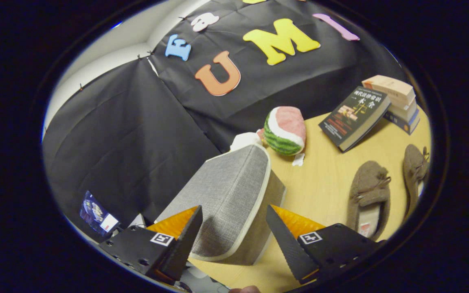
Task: Open the storage box then place both shoes into the box .Put the left shoe in first, then the right shoe, with the right side of both shoes facing outward in a uniform manner.
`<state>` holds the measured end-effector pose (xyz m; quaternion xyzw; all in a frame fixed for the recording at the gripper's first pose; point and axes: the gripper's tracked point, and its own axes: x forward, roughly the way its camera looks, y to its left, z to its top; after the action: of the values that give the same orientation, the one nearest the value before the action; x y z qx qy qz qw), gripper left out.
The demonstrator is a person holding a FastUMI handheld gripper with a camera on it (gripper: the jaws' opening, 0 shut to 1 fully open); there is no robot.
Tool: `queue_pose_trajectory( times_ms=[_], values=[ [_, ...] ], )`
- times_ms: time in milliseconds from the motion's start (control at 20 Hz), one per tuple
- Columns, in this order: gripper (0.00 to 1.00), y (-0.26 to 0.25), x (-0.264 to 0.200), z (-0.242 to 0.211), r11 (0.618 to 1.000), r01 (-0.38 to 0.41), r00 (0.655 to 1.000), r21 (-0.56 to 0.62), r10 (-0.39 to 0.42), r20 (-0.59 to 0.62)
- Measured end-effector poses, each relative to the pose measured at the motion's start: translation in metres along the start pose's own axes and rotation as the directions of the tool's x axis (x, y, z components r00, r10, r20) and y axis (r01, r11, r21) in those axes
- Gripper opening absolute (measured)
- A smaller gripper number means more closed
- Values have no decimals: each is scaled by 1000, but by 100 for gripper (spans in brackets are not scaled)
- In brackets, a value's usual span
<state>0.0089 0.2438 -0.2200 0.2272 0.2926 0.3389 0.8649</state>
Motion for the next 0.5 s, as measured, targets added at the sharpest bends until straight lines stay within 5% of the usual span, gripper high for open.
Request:
queue_pose_trajectory(
  times_ms=[500],
  values=[
    [95, 2, 18, -8, 953, -92, 991, 289, 116, -66]
  ],
)
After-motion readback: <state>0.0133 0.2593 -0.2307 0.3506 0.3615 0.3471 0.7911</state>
